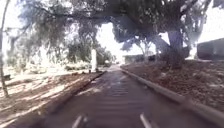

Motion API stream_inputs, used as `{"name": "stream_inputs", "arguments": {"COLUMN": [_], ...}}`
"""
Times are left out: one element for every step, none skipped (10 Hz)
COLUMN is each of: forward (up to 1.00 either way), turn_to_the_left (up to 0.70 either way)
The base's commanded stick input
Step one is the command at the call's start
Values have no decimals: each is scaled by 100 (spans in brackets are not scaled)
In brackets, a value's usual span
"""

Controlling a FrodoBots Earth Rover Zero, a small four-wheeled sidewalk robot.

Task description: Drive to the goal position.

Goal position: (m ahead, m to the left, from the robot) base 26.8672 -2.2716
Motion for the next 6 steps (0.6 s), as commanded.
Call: {"name": "stream_inputs", "arguments": {"forward": [84,84,84,84,84,84], "turn_to_the_left": [0,0,0,0,0,0]}}
